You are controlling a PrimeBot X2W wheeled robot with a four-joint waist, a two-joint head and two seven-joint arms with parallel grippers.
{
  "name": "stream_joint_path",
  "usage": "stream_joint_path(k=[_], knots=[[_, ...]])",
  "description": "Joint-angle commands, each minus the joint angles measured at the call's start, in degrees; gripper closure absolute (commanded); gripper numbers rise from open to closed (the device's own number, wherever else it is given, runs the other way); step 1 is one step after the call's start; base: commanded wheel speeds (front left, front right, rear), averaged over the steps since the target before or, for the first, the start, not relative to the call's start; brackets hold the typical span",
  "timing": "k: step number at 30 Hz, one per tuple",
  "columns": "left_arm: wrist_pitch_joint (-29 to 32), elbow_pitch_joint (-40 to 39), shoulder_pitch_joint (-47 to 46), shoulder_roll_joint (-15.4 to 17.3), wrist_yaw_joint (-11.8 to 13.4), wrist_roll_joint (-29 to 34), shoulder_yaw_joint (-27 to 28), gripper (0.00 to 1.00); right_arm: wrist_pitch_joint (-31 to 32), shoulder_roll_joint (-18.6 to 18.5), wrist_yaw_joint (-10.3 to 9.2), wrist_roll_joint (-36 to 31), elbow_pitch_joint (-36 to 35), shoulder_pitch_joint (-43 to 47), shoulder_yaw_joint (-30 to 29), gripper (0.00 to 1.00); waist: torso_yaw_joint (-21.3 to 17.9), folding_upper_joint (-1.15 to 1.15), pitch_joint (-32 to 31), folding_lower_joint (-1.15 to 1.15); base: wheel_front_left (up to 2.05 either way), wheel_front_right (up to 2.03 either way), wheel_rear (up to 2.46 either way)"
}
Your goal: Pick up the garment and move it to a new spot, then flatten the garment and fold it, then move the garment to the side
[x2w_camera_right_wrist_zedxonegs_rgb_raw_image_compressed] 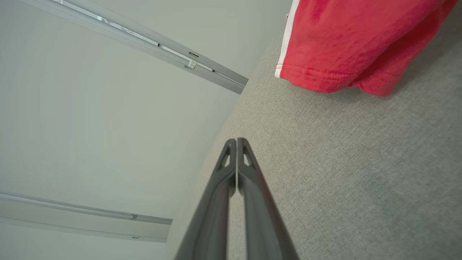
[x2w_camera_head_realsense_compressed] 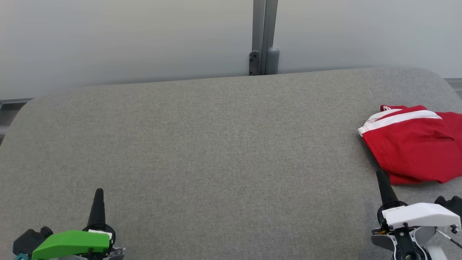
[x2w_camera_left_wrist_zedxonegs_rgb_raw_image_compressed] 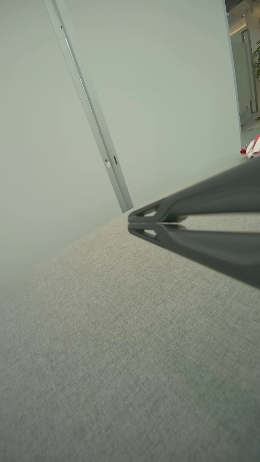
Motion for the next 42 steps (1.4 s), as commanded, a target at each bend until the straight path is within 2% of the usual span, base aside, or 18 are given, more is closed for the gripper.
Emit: stream_joint_path(k=[1, 42], knots=[[0.4, -0.6, -1.5, 0.4, -0.2, -1.4, 0.3, 1.0, 0.4, -0.4, 0.04, 1.7, -0.3, -1.2, -0.2, 1.0, 0.0, 0.0, 0.0, 0.0, 0.0, 0.0, 0.0], [5.4, -1.1, -4.6, 0.5, -0.3, -20.5, 1.4, 1.0, 5.5, -0.6, 0.03, 22.8, 0.2, -3.6, -0.6, 1.0, -0.9, 0.0, 0.5, 0.0, 0.0, 0.0, 0.0]])
